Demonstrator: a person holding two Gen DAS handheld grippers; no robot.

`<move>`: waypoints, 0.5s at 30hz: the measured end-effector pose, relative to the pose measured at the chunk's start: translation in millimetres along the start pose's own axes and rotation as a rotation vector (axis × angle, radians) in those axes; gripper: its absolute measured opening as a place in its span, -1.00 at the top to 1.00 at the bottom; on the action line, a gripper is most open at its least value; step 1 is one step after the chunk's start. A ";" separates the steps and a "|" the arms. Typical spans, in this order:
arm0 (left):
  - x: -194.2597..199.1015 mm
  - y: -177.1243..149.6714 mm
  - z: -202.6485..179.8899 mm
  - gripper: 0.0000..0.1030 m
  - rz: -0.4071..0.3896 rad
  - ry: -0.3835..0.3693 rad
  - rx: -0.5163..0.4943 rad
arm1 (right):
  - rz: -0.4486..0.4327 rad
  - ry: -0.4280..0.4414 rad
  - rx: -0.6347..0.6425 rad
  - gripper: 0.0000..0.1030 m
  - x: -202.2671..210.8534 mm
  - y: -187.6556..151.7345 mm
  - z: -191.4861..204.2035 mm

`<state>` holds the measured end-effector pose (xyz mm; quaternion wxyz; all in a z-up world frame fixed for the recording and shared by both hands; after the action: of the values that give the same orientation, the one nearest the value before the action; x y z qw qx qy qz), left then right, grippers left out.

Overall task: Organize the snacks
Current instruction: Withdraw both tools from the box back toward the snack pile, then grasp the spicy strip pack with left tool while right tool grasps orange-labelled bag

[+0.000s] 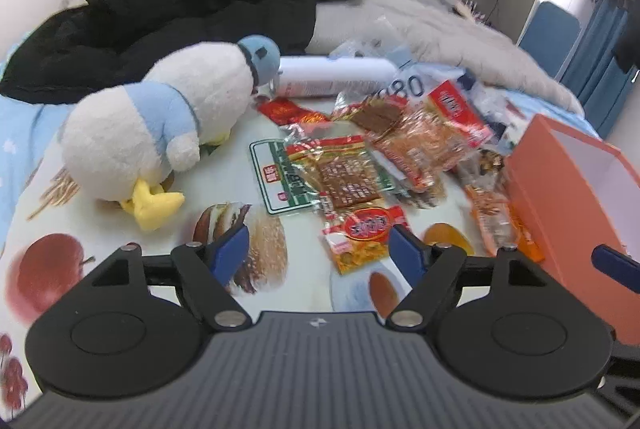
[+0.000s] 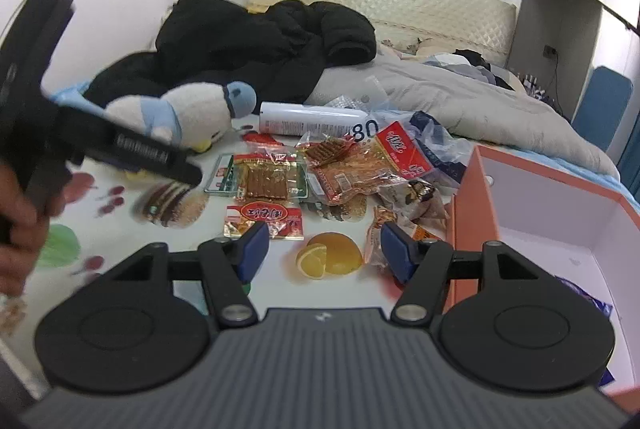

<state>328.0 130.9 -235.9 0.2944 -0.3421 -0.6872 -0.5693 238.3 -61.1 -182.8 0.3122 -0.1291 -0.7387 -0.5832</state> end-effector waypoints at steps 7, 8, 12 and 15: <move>-47.3 15.6 -0.5 -0.56 0.036 -0.076 0.037 | 0.023 -0.135 0.092 -0.21 -54.6 -2.8 3.3; -52.5 17.7 -2.1 -0.57 0.040 -0.073 0.036 | 0.034 -0.143 0.088 -0.21 -62.2 -3.3 -0.1; -73.5 26.7 -9.8 -0.57 0.057 -0.074 0.031 | 0.062 -0.182 0.051 -0.21 -83.8 -3.3 -19.5; -90.5 34.0 -17.1 -0.57 0.065 -0.055 0.015 | 0.077 -0.208 0.029 -0.21 -97.1 -3.4 -30.6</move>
<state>409.2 105.9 -285.0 0.2962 -0.3775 -0.6877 -0.5448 320.8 -74.1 -241.1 0.2579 -0.2126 -0.7700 -0.5436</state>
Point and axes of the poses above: each gripper's, at about its wrist camera, not at the fingertips, and x roughly against the way its jaws point, z to its left, y to its top, the point moved 9 cm from there along -x, roughly the way its jaws point, and after that the axes turned 9 degrees about z, right-handed, at the moved point
